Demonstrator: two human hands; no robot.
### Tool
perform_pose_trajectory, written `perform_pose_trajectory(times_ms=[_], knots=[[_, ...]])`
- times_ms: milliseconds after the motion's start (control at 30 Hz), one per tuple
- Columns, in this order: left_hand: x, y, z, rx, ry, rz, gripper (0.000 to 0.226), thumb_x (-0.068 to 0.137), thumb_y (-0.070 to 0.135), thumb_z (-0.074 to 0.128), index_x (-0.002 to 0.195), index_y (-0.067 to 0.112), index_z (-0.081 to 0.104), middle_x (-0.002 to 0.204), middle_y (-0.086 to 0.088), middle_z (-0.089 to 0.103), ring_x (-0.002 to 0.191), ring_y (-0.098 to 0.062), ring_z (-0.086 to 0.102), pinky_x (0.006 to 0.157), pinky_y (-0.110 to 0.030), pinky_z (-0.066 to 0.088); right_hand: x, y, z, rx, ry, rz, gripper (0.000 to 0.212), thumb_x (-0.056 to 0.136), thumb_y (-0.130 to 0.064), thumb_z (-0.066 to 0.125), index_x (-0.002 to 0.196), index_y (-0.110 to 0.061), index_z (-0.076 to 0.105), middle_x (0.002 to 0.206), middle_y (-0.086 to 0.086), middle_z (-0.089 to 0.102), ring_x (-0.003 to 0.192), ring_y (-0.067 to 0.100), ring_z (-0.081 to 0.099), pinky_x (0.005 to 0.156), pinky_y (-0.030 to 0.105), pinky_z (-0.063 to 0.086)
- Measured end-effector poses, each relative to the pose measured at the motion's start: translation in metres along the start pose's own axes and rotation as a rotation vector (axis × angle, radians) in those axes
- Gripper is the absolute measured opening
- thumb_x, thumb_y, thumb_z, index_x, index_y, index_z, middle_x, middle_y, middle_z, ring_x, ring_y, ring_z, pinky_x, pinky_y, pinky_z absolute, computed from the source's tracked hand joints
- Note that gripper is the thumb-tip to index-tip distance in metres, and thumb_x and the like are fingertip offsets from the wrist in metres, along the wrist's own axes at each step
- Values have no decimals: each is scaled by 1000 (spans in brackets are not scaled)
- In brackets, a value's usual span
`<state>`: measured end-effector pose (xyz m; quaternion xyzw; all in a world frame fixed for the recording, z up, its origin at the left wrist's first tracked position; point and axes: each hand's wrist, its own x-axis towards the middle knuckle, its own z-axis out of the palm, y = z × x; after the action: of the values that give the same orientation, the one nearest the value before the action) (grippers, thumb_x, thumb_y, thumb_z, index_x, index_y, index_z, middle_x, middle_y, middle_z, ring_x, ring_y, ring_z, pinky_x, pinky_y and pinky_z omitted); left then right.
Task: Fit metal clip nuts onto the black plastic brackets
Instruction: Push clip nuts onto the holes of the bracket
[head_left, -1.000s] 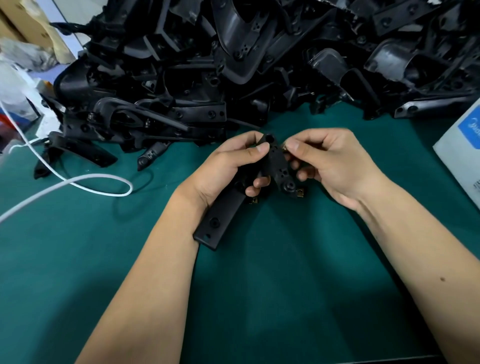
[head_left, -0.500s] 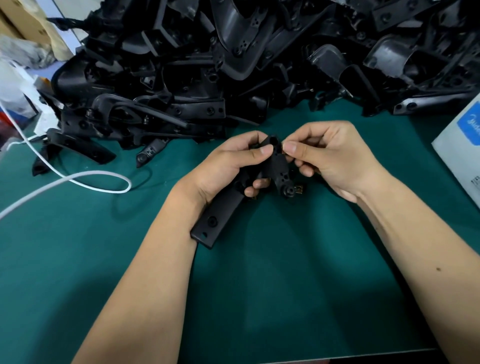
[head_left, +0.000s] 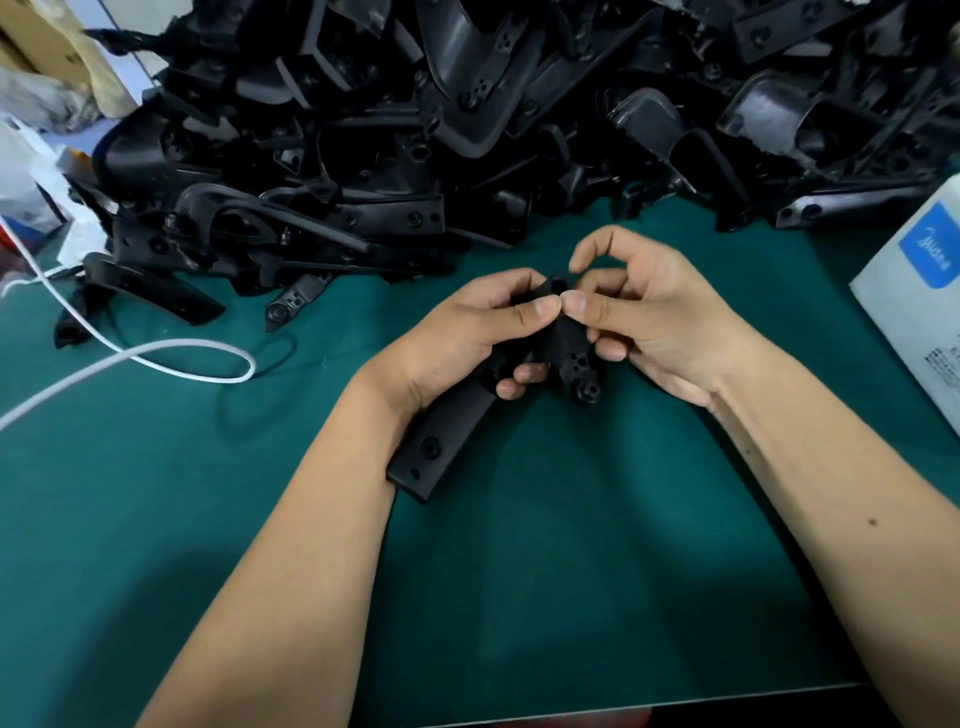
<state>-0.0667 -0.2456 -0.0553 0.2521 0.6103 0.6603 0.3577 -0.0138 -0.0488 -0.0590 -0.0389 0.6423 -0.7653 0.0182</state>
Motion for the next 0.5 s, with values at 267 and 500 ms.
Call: perform_pose_trajectory(times_ms=[267,500], knots=[[2,-5,-8,-107,26,102,12,106,14,52,113,6,49,89,-15,58,60,-19,47,46,-24,35,5,0,2,22,209,22,25,96,-35,68,88,-12,65,67,4,67,54,13,54,45,22,41],[0,-6,-19,-226,54,182,25,100,14,58,123,16,67,91,-4,65,64,-17,55,50,-21,40,-5,-12,-36,-933,-146,75,25,68,-44,90,85,-30,78,74,-5,71,59,2,54,57,18,45]])
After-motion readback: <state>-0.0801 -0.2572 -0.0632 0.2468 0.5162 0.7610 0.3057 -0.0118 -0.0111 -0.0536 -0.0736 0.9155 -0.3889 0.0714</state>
